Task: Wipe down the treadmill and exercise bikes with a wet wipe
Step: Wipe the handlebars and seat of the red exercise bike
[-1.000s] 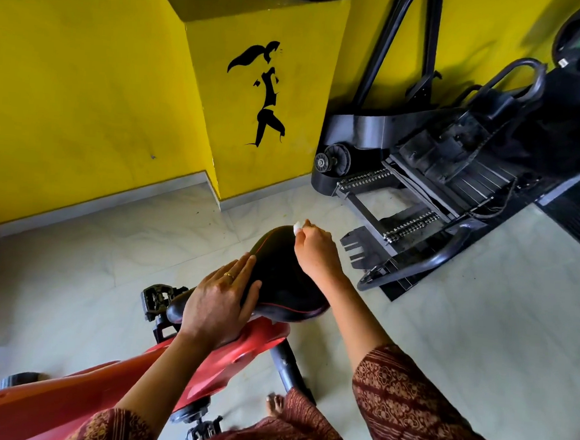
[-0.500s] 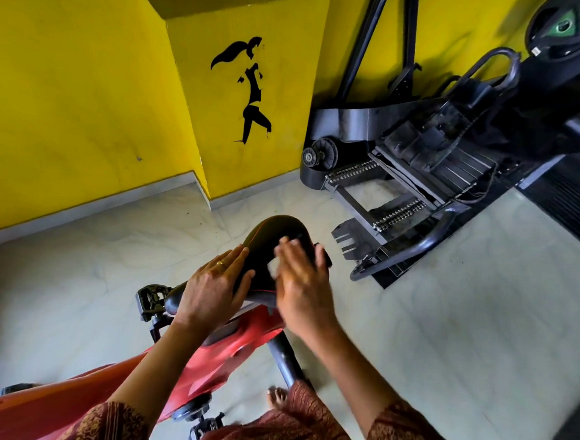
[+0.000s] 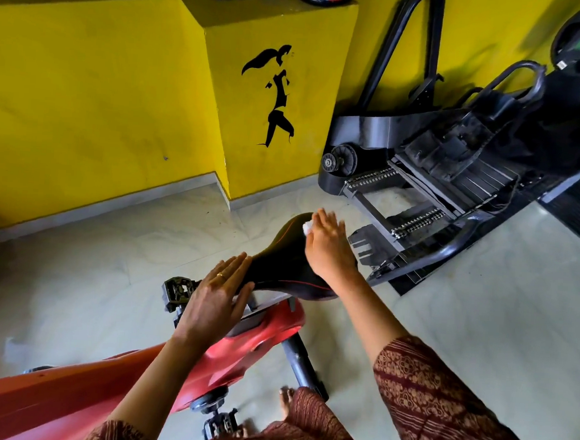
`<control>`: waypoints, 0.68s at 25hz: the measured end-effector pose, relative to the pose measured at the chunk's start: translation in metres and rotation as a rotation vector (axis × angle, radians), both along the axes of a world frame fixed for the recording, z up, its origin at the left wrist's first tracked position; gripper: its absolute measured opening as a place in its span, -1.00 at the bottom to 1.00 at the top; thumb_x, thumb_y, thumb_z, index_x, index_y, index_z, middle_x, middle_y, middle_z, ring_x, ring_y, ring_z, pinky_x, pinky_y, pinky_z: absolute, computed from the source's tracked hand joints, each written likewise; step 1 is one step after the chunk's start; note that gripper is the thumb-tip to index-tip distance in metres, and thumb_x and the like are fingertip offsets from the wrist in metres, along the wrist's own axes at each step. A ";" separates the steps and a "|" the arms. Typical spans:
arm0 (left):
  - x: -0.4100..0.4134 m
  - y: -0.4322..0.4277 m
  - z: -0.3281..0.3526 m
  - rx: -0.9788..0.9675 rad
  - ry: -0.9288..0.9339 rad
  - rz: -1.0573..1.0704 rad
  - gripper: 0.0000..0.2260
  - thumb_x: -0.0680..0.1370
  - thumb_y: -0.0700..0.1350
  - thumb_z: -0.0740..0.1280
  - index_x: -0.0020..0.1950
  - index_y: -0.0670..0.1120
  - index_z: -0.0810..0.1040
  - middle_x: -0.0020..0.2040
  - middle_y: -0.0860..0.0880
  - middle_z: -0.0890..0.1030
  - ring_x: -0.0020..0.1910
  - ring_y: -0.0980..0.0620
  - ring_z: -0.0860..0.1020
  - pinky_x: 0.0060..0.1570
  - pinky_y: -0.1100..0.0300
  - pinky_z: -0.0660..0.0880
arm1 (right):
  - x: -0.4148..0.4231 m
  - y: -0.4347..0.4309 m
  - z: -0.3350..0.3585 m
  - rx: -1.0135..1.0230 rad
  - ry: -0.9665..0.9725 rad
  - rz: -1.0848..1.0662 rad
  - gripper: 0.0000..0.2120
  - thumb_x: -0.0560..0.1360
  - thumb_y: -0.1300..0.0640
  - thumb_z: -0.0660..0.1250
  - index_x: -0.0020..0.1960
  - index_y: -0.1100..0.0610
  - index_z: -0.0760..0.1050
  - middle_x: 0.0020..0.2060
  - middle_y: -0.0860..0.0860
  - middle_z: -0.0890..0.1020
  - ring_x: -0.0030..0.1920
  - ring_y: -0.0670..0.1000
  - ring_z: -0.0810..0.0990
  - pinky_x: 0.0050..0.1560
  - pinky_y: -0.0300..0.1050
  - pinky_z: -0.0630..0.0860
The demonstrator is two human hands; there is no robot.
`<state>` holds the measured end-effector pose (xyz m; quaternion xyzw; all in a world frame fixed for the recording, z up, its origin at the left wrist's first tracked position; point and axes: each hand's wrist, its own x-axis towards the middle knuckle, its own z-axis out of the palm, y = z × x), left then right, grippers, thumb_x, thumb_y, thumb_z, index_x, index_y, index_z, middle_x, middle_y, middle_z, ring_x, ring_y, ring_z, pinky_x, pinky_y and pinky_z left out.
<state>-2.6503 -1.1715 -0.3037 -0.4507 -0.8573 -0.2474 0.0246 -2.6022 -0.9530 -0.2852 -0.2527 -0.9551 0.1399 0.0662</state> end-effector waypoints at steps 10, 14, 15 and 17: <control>-0.002 -0.001 -0.003 0.115 -0.151 0.033 -0.53 0.54 0.06 0.16 0.29 -0.22 0.51 0.22 -0.19 0.57 0.18 -0.18 0.56 0.10 -0.06 0.55 | -0.027 -0.010 -0.002 0.043 -0.020 0.209 -0.71 0.59 0.24 0.11 0.20 0.30 0.49 0.30 0.18 0.47 0.38 0.23 0.33 0.41 0.22 0.09; -0.006 -0.004 -0.006 0.103 -0.094 -0.028 -0.53 0.57 0.06 0.14 0.31 -0.25 0.48 0.23 -0.22 0.56 0.19 -0.19 0.55 0.16 -0.07 0.52 | 0.022 -0.079 -0.026 0.003 0.206 0.334 -0.66 0.55 0.25 0.21 0.31 0.28 0.45 0.32 0.15 0.48 0.38 0.15 0.38 0.45 0.08 0.13; -0.008 -0.005 -0.007 0.093 -0.063 -0.044 -0.51 0.59 0.08 0.11 0.33 -0.25 0.47 0.24 -0.22 0.55 0.21 -0.19 0.54 0.20 -0.07 0.48 | 0.042 -0.072 -0.033 0.074 0.258 0.307 -0.63 0.54 0.24 0.22 0.34 0.24 0.42 0.35 0.11 0.46 0.39 0.10 0.37 0.45 0.08 0.16; -0.010 -0.004 -0.009 0.073 0.045 -0.080 -0.50 0.62 0.08 0.03 0.32 -0.27 0.46 0.26 -0.23 0.54 0.23 -0.20 0.52 0.25 -0.13 0.35 | 0.075 -0.048 -0.043 0.192 0.309 0.109 -0.60 0.57 0.21 0.16 0.40 0.21 0.36 0.40 0.10 0.37 0.43 0.07 0.31 0.43 0.15 0.22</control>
